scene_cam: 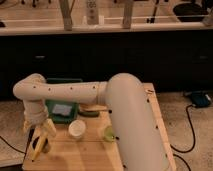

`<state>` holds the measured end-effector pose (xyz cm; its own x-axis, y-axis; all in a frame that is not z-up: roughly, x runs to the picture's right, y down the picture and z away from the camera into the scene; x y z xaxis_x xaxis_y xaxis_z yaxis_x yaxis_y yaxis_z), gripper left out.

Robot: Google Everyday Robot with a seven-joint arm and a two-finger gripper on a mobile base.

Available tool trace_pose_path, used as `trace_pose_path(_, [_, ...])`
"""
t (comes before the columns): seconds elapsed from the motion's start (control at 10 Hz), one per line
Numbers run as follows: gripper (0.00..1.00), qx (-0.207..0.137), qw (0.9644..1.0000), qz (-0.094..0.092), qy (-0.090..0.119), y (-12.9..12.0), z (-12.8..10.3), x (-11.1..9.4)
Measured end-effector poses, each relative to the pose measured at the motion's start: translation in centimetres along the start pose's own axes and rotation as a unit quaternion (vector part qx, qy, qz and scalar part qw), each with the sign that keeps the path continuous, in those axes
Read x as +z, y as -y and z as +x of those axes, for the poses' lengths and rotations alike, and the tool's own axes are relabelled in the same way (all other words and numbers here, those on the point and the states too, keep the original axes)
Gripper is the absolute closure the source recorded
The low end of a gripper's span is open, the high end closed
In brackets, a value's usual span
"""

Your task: Place banana in metal cup

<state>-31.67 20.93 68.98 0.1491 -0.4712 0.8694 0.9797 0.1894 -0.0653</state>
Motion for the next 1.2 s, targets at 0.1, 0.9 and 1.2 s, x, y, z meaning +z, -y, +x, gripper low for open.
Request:
trace_pose_path(0.1, [0.2,-0.004,1.0,0.007,0.002,0.06,-0.01,-0.21])
trace_pose_path(0.9, [0.2,-0.004,1.0,0.007,0.003,0.08,-0.05,-0.18])
trace_pose_path(1.2, [0.2,-0.005,1.0,0.007,0.003,0.1,-0.07,-0.17])
